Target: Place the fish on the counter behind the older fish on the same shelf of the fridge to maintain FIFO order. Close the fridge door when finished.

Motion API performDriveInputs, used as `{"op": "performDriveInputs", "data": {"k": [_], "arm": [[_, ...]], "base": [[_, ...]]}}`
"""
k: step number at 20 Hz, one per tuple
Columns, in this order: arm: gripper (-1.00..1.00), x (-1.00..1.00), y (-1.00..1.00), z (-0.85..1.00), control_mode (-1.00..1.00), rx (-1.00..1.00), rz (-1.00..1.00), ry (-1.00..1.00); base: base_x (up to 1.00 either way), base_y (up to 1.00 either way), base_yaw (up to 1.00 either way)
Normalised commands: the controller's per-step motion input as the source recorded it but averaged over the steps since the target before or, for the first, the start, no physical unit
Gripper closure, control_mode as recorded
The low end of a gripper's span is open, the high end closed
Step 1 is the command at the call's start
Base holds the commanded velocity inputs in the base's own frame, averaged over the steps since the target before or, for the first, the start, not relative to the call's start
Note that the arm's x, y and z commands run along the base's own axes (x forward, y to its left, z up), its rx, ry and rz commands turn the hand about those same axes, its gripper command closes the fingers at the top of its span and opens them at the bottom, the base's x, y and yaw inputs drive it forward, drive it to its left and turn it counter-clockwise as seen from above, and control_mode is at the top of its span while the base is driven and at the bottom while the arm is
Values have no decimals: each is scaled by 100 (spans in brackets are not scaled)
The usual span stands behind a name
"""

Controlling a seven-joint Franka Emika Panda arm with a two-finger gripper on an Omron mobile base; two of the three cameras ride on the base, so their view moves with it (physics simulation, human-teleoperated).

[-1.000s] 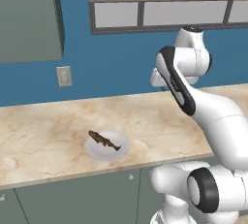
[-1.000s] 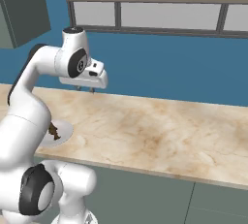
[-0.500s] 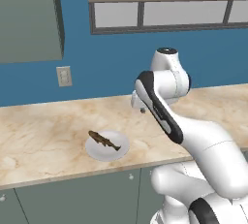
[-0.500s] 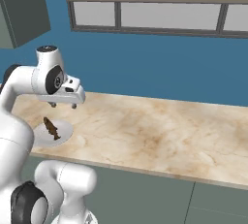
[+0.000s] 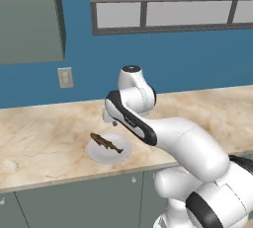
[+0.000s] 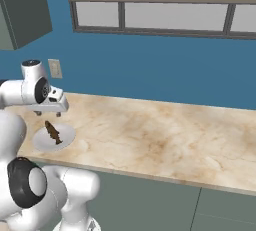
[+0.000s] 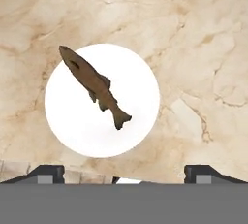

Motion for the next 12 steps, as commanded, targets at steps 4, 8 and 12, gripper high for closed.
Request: {"op": "performDriveInputs", "data": {"k": [4, 8, 12], "arm": [[-100, 42, 57, -45, -100, -2, 9, 4], [-100, 16, 32, -68, -100, -2, 13, 2], [-100, 11, 1, -48, -100, -5, 9, 0]], "base": [[0, 0, 0], [0, 0, 0], [0, 0, 0]]}}
